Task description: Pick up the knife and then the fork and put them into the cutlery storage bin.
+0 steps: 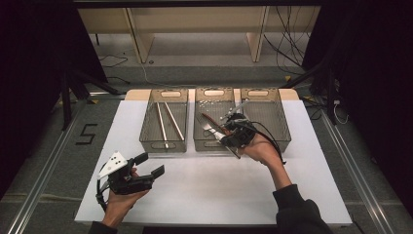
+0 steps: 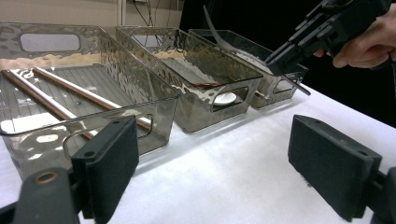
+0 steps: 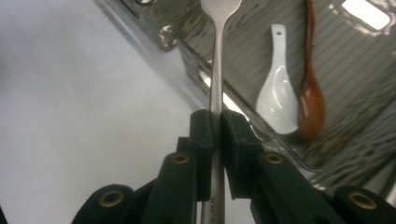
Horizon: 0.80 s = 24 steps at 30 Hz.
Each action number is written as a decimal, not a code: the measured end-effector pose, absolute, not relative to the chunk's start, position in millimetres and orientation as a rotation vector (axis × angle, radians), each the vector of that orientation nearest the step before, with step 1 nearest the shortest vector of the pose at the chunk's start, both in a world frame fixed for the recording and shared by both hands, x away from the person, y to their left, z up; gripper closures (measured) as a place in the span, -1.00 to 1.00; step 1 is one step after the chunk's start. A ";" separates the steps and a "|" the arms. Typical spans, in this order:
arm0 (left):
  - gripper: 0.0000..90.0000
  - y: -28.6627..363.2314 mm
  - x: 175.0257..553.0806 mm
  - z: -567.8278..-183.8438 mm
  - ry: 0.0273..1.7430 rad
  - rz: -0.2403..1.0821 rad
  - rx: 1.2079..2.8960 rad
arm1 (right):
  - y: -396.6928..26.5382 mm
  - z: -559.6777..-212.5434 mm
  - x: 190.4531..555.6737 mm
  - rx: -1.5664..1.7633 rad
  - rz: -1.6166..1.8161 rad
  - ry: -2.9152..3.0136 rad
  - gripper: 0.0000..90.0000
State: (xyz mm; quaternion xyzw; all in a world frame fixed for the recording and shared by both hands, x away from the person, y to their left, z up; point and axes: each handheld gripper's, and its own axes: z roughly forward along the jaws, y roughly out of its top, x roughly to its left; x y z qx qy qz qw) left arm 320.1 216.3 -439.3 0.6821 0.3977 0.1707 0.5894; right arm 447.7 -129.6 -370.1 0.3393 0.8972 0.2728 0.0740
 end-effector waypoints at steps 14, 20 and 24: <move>-0.64 216.3 320.1 -439.4 0.927 0.398 1.585 | -152.4 -362.2 456.4 1.091 0.835 2.639 0.85; -0.65 216.3 320.2 -439.4 0.927 0.396 1.587 | -162.4 -359.3 460.9 1.121 0.847 2.611 0.85; -0.65 215.9 320.3 -439.6 0.924 0.395 1.592 | -171.1 -357.5 466.3 1.151 0.852 2.583 0.85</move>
